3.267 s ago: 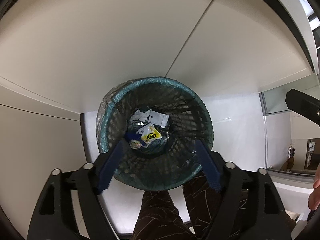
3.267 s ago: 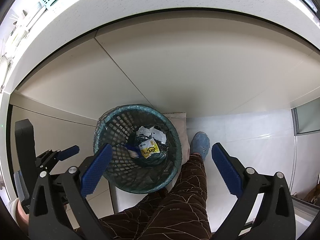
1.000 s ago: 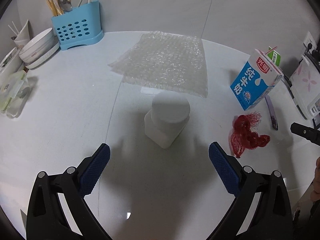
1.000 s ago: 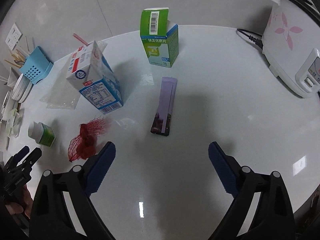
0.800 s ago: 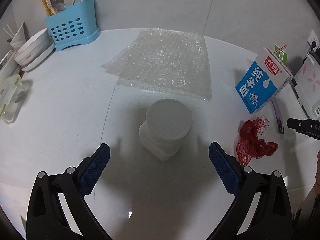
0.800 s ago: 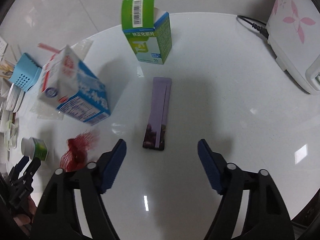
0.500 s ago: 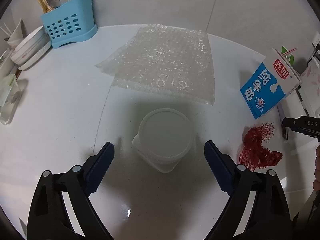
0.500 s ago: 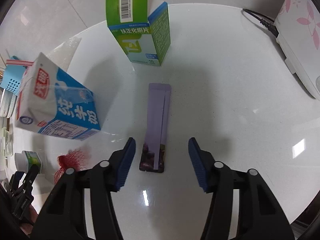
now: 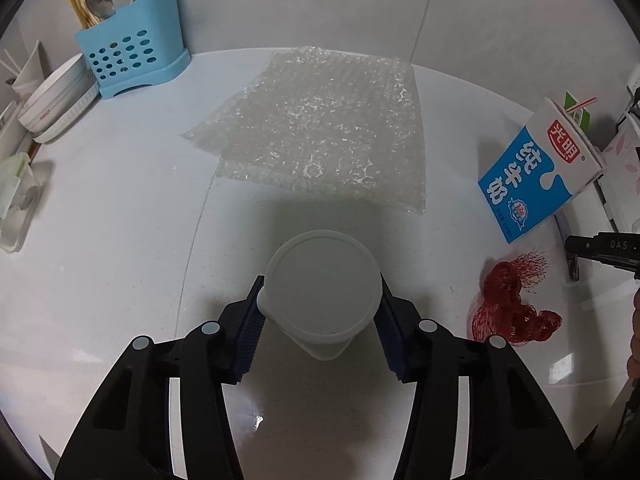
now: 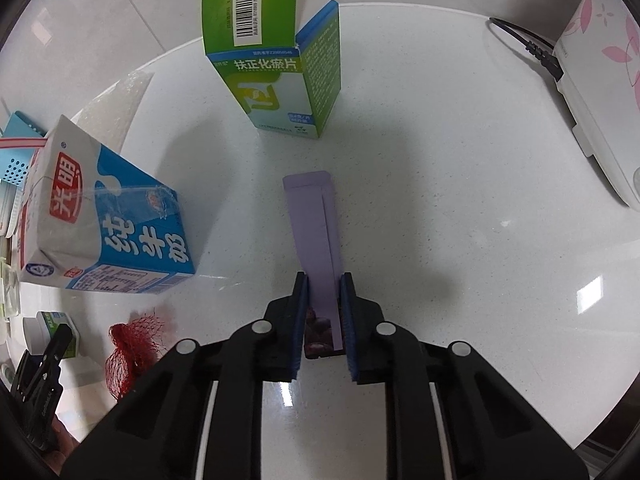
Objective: Collect trash
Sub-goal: 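Grasp the white pill bottle with the left tool while the right tool grasps the purple packet, then carry the bottle and purple packet with both tools down over the wastebasket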
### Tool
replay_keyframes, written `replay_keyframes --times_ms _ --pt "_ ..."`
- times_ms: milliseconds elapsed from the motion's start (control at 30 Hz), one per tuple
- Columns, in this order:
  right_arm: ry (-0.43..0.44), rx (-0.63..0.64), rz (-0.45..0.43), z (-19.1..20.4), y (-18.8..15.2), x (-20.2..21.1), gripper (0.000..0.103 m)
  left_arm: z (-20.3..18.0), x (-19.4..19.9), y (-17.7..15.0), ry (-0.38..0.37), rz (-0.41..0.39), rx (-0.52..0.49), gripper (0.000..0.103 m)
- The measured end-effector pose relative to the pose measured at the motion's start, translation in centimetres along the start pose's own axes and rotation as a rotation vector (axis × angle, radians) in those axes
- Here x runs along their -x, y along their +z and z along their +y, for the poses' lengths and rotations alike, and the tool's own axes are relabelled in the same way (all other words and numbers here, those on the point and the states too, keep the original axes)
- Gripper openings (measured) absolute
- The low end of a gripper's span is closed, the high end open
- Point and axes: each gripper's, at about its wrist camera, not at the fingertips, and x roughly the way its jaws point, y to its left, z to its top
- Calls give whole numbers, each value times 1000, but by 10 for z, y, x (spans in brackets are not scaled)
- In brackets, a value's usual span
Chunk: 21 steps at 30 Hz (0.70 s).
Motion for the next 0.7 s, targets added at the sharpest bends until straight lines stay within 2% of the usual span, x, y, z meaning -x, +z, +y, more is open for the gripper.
replay_keyframes --times_ms 433,700 --pt "16 -18 -32 -10 -26 22 14 -5 24 -6 -9 -13 -31 50" --pt "49 -15 -71 -9 -51 37 14 0 44 -20 -6 -18 -38 50"
